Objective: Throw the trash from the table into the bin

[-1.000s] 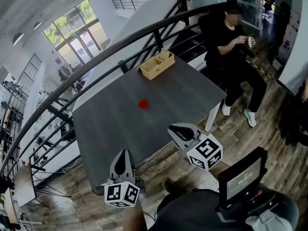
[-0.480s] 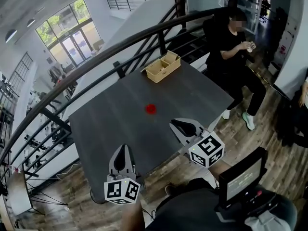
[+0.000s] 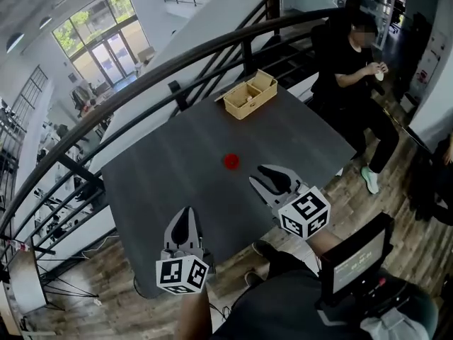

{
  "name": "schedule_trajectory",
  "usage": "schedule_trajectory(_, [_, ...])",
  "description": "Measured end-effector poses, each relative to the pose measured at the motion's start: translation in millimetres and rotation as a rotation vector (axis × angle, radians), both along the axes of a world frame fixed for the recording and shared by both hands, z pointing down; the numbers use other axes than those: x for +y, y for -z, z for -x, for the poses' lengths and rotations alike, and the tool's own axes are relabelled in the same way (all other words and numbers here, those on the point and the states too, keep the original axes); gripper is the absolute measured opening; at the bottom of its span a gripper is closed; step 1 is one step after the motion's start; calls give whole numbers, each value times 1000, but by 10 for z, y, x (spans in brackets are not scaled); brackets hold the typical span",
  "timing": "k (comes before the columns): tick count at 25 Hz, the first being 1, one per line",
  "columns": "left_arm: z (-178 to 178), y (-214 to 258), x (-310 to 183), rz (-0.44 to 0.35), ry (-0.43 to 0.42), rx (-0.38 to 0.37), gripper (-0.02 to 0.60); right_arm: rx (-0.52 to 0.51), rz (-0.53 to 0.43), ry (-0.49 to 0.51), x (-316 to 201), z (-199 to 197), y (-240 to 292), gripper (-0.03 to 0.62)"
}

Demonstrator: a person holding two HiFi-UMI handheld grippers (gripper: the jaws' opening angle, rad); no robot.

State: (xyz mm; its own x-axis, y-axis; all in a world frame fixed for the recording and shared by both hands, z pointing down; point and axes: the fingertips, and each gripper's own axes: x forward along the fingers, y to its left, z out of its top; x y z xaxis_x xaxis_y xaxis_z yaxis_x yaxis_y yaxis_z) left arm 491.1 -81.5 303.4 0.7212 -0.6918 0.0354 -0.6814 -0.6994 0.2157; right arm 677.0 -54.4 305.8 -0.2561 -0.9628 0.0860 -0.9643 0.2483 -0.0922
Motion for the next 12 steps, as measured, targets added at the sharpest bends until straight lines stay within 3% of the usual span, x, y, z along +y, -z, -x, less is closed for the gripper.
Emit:
schedule_trajectory(5, [-213,-175,-358,24,-27,-17,11,-4,45,45,-496,-117,-235,153])
schedule_trajectory(12, [-356,-422,-942,62,49,-57,12,5,124,101,-1193,-266,-625,229])
